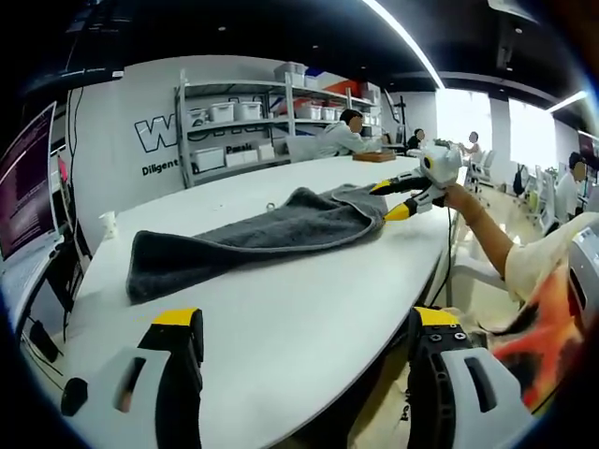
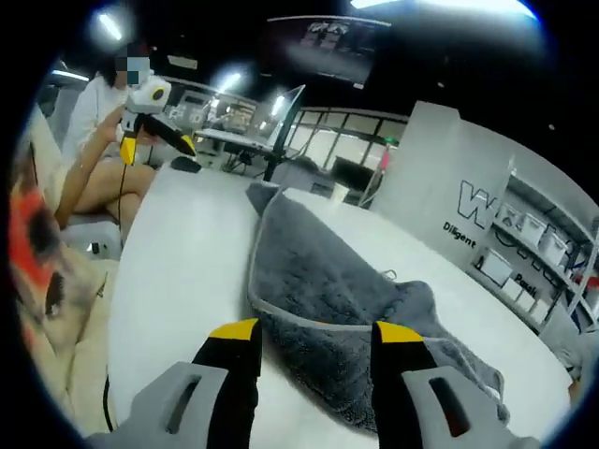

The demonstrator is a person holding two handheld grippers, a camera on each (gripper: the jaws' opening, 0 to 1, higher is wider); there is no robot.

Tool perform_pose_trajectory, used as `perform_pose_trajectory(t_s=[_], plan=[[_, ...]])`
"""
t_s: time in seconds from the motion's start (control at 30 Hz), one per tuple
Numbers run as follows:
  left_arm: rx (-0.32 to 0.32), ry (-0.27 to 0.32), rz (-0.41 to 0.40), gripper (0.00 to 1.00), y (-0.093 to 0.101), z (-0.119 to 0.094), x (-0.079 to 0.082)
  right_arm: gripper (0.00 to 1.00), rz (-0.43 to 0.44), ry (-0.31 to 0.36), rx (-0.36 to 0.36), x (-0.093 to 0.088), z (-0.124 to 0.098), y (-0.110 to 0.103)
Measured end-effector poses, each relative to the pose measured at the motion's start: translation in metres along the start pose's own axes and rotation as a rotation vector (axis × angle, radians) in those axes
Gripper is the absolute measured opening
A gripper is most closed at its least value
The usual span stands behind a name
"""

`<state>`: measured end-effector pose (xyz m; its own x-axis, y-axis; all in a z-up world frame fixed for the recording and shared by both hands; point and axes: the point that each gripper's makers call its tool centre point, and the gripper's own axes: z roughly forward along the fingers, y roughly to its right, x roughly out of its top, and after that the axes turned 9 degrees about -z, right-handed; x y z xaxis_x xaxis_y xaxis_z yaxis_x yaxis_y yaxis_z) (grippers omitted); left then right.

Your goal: Open the folded towel by lifting each exposed corner and separating the folded layers until the towel lies flat within the target outline without major curled edges

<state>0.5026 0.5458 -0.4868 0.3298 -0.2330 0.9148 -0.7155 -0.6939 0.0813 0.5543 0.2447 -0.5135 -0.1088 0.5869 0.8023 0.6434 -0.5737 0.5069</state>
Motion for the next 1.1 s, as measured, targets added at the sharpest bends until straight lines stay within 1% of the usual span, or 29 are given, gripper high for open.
perform_pose_trajectory(t_s=[0.17, 0.37, 0.4, 0.53, 0.57, 0.63, 0.7, 0.8, 0.87, 0.93, 1.03, 1.1], plan=[[0.004, -0.005, 0.001, 0.89, 0.001, 0.001, -0.001, 0.4, 0.012, -0.025, -0.064, -0.008, -0.004, 0.017], [0.007, -0.003, 0.006, 0.89, 0.002, -0.001, -0.001, 0.36, 0.078, -0.018, -0.136, -0.013, -0.012, 0.041], [0.007, -0.002, 0.006, 0.89, 0.002, -0.001, -0.001, 0.35, 0.095, -0.025, -0.149, -0.013, -0.013, 0.048], [-0.001, 0.007, 0.006, 0.89, 0.001, -0.005, 0.001, 0.35, 0.107, -0.065, -0.171, -0.016, -0.01, 0.066], [-0.004, 0.01, 0.004, 0.89, 0.001, -0.006, 0.002, 0.34, 0.112, -0.082, -0.18, -0.018, -0.007, 0.073], [-0.005, 0.016, 0.001, 0.89, 0.001, -0.007, 0.003, 0.33, 0.12, -0.106, -0.184, -0.021, -0.004, 0.078], [0.0, 0.018, 0.0, 0.89, -0.001, -0.008, 0.003, 0.34, 0.139, -0.157, -0.161, -0.03, 0.005, 0.086], [0.002, 0.023, -0.001, 0.89, -0.002, -0.01, 0.004, 0.33, 0.168, -0.191, -0.17, -0.039, 0.014, 0.098], [0.002, 0.025, -0.002, 0.89, -0.003, -0.011, 0.005, 0.33, 0.203, -0.227, -0.176, -0.049, 0.024, 0.109], [0.002, 0.025, -0.003, 0.89, -0.003, -0.011, 0.005, 0.31, 0.23, -0.249, -0.177, -0.057, 0.033, 0.114], [0.003, 0.026, -0.005, 0.89, -0.004, -0.011, 0.006, 0.28, 0.256, -0.271, -0.175, -0.065, 0.042, 0.117], [0.006, 0.028, -0.006, 0.89, -0.006, -0.012, 0.006, 0.26, 0.28, -0.298, -0.172, -0.076, 0.052, 0.12]])
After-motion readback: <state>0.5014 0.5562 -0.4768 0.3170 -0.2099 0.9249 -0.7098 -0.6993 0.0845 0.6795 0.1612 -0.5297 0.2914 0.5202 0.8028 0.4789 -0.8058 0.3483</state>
